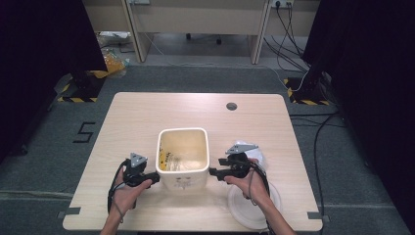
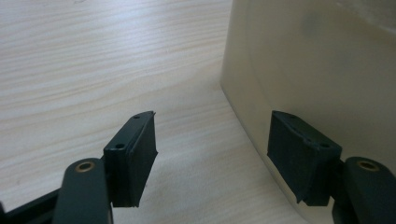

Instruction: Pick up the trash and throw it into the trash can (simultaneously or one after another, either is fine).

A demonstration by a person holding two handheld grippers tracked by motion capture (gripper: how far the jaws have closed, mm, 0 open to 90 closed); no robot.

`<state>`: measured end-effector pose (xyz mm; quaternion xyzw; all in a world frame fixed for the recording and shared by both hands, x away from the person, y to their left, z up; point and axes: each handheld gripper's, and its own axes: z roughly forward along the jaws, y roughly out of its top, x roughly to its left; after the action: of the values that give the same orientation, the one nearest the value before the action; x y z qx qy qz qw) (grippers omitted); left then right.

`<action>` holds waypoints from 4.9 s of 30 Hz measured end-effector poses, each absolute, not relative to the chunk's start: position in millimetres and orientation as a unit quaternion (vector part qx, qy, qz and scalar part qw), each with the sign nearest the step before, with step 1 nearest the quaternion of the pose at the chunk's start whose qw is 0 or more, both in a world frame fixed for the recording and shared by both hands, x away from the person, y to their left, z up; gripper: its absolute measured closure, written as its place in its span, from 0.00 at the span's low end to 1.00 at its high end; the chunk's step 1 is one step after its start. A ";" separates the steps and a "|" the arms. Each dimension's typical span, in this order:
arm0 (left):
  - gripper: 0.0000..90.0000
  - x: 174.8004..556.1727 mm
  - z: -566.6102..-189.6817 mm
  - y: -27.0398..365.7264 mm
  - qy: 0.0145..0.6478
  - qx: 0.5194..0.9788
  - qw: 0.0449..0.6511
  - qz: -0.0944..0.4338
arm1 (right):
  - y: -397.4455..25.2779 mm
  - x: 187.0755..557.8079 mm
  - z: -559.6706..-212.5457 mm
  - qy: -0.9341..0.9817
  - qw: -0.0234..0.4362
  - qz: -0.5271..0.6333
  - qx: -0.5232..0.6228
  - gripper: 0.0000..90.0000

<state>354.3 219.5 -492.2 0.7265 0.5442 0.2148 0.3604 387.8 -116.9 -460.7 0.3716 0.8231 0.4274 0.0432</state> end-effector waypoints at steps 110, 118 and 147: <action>0.16 301.3 -515.8 47.2 0.364 0.842 0.368 0.150 | -288.3 295.1 -491.4 0.764 0.086 0.388 0.508 0.34; 0.16 302.1 -515.3 32.3 0.352 0.847 0.367 0.157 | -285.5 296.7 -496.2 0.768 0.072 0.388 0.504 0.31; 0.09 301.2 -519.2 16.5 0.342 0.848 0.367 0.170 | -284.1 310.6 -486.2 0.742 0.033 0.440 0.504 0.31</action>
<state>301.2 16.5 -519.2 0.8482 0.3422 0.1696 0.3671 310.6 -284.1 -486.2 0.5038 0.7424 0.4404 0.0331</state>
